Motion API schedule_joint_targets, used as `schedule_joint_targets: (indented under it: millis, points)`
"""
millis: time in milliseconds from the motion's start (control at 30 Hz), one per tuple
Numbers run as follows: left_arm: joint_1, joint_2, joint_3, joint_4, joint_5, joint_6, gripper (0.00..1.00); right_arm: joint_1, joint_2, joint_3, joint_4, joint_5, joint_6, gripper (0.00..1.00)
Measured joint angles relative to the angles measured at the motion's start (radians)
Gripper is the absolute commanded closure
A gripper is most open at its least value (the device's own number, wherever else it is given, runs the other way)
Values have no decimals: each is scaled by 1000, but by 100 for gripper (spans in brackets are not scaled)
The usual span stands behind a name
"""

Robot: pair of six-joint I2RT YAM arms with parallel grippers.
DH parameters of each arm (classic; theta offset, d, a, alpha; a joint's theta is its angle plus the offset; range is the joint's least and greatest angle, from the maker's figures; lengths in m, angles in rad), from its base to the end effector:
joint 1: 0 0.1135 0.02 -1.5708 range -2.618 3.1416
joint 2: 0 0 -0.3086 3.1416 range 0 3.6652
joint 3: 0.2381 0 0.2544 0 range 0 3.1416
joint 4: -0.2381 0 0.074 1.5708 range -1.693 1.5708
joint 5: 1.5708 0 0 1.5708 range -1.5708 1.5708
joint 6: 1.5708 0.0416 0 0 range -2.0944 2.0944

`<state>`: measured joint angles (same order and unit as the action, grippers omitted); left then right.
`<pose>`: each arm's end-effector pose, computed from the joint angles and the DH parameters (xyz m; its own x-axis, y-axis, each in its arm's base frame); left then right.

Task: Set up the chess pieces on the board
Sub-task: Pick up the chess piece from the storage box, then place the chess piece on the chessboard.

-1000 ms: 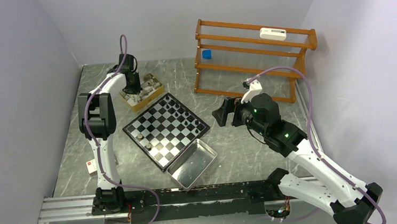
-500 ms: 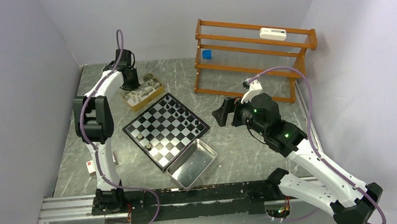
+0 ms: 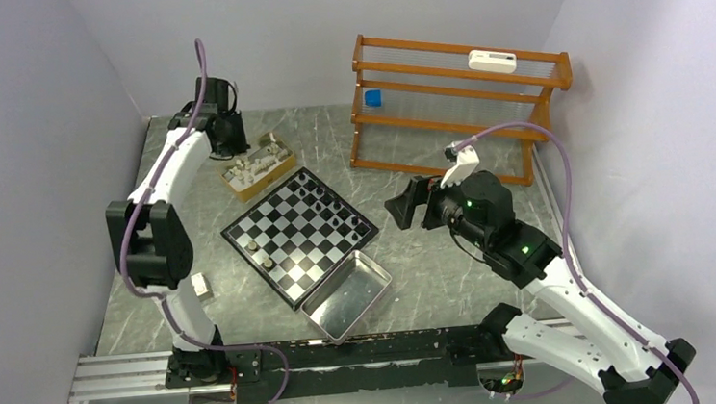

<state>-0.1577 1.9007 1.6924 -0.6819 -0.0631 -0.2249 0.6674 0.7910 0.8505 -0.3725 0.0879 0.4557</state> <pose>0.4418 -0.0676 0.3233 -0.7744 -0.1022 -0.6243 -0.0566 0.9941 -0.0926 0.1248 0.0937 0.3720 -0.4596 0.1960 -0.8662 -0.3883 0.8329 0.3944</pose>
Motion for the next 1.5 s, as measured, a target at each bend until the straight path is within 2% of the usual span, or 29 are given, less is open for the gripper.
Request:
schedule_joint_targets:
  millis: [300, 567, 767, 1500]
  points:
    - [-35, -213, -274, -11, 44, 0, 85, 0, -50, -15, -6, -6, 0, 0]
    - [-53, -330, -483, 2, 49, -11, 85, 0, -56, -30, -8, -11, 1, 0]
    - [-53, -332, -529, 44, 46, -30, 85, 0, -59, -34, -8, -13, 2, 0]
    - [-46, -279, -557, 114, -1, -45, 84, 0, -93, -64, -14, -13, 0, 0]
